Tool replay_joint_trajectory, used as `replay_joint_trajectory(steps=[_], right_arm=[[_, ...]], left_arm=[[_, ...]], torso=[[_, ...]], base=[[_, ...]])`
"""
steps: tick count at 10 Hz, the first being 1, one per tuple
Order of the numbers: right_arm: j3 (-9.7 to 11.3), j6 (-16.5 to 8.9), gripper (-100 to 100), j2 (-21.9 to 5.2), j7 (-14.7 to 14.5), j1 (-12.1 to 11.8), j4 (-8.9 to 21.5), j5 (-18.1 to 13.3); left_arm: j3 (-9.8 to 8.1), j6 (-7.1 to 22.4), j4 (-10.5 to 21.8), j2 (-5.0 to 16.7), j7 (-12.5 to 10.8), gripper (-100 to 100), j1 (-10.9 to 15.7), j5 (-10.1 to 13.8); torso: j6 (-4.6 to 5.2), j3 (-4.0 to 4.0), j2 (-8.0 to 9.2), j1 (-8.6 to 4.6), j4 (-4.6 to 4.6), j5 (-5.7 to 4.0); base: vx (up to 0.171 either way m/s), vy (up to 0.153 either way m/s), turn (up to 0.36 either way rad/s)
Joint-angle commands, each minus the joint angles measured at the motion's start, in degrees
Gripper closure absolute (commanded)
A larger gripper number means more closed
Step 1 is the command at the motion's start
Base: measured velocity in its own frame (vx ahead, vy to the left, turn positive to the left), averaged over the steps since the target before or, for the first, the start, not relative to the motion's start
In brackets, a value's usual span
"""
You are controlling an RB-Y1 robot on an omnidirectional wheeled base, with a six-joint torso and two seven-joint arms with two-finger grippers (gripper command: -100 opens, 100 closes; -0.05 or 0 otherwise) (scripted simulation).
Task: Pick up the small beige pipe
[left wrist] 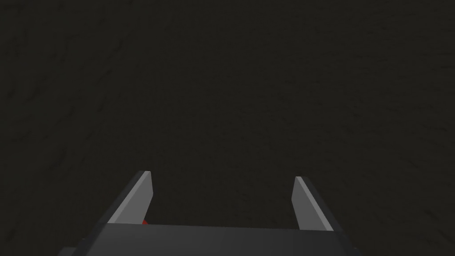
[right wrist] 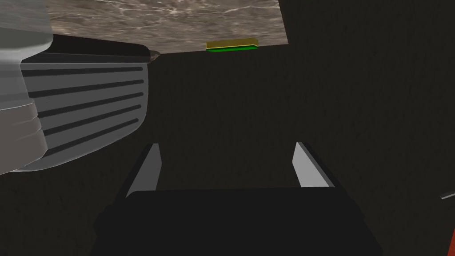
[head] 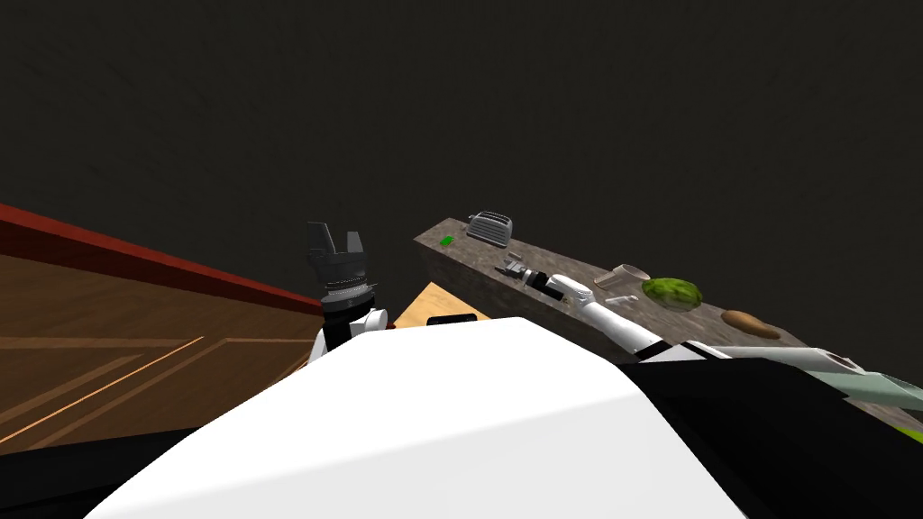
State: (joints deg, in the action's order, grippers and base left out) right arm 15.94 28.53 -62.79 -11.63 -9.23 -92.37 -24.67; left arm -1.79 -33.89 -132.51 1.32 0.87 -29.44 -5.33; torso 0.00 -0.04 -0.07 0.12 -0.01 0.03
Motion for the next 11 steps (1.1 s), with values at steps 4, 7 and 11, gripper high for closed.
replay_joint_trajectory(steps=[4,7,11], right_arm=[[2.0,-0.5,-100,-6.7,1.3,-0.2,6.6,-3.5],[2.9,-0.5,-100,-10.3,1.9,-0.5,9.3,-4.9],[4.7,-0.4,-100,-15.3,3.3,-1.4,14.6,-7.4]], left_arm=[[-0.01,0.0,0.0,0.0,0.0,0,0.0,0.0],[0.0,0.0,0.0,0.0,0.0,0,0.0,0.0],[-0.01,0.0,0.0,0.0,0.0,0,0.0,0.0]], torso=[[0.06,-0.02,-0.02,0.02,-0.01,0.01],[0.04,-0.03,-0.05,0.05,-0.01,0.02],[0.03,-0.06,-0.11,-0.01,-0.02,0.0]], base=[[0.043,0.043,0.136],[0.052,0.039,0.109],[0.06,0.028,0.139]])
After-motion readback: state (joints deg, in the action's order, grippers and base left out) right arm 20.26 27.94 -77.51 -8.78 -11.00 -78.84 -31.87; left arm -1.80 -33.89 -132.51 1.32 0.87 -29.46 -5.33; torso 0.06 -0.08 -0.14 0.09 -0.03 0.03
